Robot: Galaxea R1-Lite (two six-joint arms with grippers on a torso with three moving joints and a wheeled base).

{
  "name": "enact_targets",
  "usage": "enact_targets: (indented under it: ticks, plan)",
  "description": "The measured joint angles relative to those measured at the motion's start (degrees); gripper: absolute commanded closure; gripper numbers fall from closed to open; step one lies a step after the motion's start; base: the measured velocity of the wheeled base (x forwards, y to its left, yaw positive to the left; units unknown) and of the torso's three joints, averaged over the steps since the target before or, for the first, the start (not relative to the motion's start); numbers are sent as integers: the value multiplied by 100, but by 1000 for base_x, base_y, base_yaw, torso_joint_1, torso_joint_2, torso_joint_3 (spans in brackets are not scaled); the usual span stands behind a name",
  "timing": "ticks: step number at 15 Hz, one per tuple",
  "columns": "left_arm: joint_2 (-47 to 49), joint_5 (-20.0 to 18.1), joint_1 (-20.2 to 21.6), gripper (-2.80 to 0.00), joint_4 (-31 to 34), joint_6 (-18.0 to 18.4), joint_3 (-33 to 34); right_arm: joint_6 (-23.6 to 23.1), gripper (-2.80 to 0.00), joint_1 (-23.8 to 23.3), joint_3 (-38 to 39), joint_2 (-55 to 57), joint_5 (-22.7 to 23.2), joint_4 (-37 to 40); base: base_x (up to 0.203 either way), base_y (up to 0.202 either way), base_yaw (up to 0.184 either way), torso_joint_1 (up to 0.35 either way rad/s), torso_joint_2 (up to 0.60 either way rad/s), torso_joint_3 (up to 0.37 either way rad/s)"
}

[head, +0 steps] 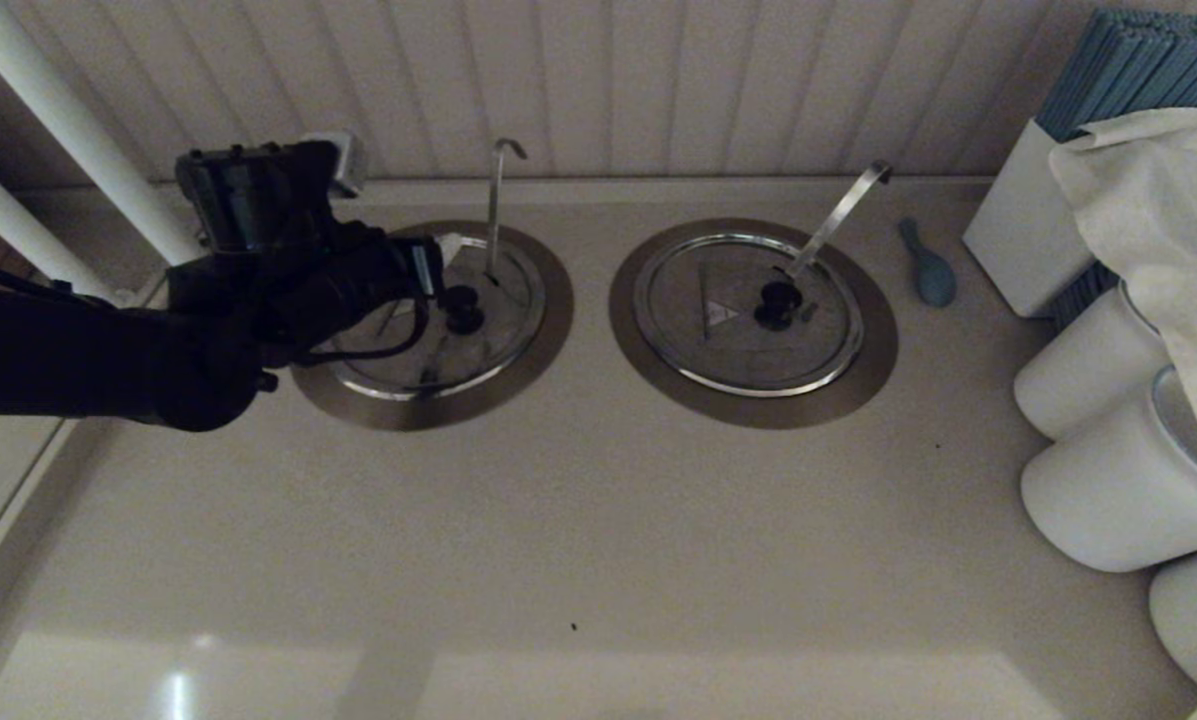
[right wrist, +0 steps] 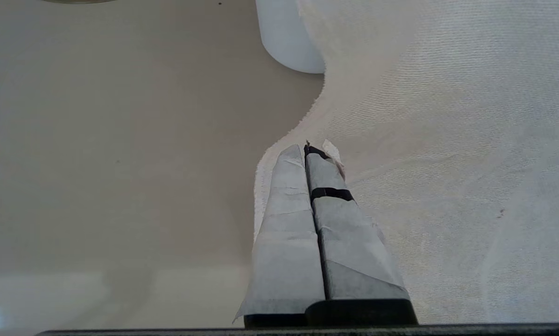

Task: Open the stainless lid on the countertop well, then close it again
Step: Open the lid

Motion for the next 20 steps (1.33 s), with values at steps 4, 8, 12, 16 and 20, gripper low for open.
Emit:
enact_targets:
  ticks: [4,8,12,16,20]
  plan:
    - [297,-22,211,-280,-1598,-13,538,-1,0,-1,0,0,1,0,0,0,0,0,0,0]
    - [379,-33,206,-280,-2579,-36,1157,0,0,0,0,0,0,1,0,0,0,0,0,0]
    - [470,-61,98,-280,-2620,-292,1439,-2,0,0,0,0,1,-1,0,0,0,0,0,0]
    - [746,-85,73,-280,-2728,-302,1410,-4,0,0,0,0,0,0,0,0,0,0,0,0]
    - [1101,-27,73,-280,-3063,-282,1329,0,0,0,0,0,0,0,0,0,0,0,0,0]
